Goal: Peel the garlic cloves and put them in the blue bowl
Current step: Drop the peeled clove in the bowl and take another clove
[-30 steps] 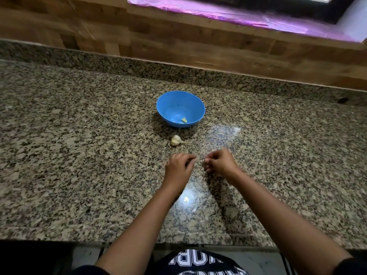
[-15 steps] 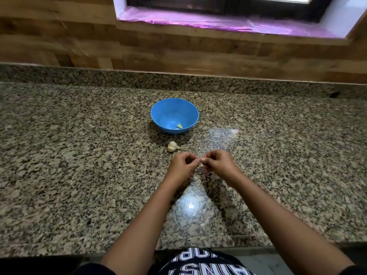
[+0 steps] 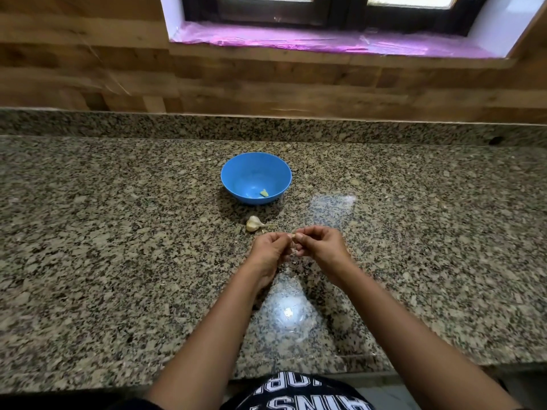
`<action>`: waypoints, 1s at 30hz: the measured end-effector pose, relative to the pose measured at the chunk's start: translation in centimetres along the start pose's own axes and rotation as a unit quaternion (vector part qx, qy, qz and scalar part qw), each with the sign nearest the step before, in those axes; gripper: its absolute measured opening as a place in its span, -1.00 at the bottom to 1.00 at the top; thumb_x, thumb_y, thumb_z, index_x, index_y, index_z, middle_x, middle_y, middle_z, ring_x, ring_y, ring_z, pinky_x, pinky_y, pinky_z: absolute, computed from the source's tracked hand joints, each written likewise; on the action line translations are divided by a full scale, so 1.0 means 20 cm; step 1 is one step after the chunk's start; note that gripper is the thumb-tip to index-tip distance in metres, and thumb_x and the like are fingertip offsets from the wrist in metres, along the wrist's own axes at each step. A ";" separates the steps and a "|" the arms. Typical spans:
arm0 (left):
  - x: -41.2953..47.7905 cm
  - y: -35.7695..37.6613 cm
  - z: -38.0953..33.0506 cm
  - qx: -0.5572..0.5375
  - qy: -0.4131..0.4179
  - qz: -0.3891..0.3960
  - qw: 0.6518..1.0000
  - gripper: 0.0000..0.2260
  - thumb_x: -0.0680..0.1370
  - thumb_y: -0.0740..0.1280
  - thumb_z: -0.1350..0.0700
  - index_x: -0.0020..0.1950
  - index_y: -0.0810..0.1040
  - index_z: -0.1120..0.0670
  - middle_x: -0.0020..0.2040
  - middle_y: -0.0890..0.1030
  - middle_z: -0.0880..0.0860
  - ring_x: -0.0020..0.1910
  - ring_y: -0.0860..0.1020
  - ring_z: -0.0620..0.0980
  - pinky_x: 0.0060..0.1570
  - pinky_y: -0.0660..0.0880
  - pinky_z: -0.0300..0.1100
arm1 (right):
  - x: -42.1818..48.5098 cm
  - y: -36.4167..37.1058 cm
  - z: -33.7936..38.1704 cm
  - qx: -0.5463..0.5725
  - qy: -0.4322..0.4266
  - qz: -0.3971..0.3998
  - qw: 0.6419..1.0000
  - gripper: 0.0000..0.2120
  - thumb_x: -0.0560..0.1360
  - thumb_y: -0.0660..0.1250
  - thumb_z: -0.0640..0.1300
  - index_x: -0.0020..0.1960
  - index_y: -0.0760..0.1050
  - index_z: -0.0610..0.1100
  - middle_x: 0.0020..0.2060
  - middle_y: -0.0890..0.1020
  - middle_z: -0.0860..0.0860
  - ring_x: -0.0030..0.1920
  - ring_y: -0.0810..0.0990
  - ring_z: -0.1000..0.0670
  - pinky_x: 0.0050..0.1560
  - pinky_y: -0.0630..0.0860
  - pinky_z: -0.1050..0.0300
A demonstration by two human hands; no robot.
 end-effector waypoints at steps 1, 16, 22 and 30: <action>0.00 0.00 0.00 0.007 0.005 -0.007 1.000 -0.88 0.58 0.25 0.26 -0.12 0.52 0.24 -0.28 0.57 0.14 -0.36 0.49 -0.03 -0.29 0.42 -0.23 | 0.00 0.00 0.00 -0.004 -0.003 -0.016 1.000 -0.94 0.48 0.29 -0.38 -0.11 0.52 -0.28 -0.30 0.60 -0.11 -0.39 0.56 0.06 -0.32 0.57 0.26; -0.01 -0.07 -0.08 0.232 0.130 -0.129 0.955 -0.89 0.52 0.35 0.14 -0.20 0.50 0.04 -0.25 0.57 0.02 -0.25 0.51 0.00 -0.18 0.51 -0.08 | -0.02 0.00 -0.04 0.107 0.044 -0.015 0.993 -0.88 0.56 0.20 -0.34 -0.04 0.49 -0.39 -0.32 0.55 -0.15 -0.43 0.52 0.04 -0.42 0.55 0.24; -0.01 -0.05 -0.08 0.321 0.137 -0.096 0.932 -0.88 0.55 0.29 0.20 0.00 0.61 0.11 -0.10 0.62 0.04 -0.14 0.57 -0.02 -0.13 0.51 -0.18 | -0.03 -0.02 -0.06 0.125 0.082 -0.013 0.989 -0.84 0.57 0.18 -0.33 -0.16 0.46 -0.33 -0.35 0.51 -0.15 -0.41 0.49 -0.01 -0.43 0.55 0.24; -0.01 0.00 -0.09 0.256 0.129 -0.064 0.956 -0.96 0.49 0.41 0.16 -0.08 0.59 0.08 -0.15 0.63 0.01 -0.18 0.56 -0.10 -0.22 0.48 -0.32 | -0.04 -0.03 -0.07 0.123 0.098 -0.007 0.988 -0.85 0.55 0.22 -0.33 -0.14 0.50 -0.37 -0.38 0.53 -0.13 -0.43 0.50 0.00 -0.44 0.53 0.25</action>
Point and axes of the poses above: each hand's wrist, its own x-axis towards the middle knuckle, its own y-axis out of the palm, z = x × y, the point moved 7 cm from there along x, towards the middle knuckle
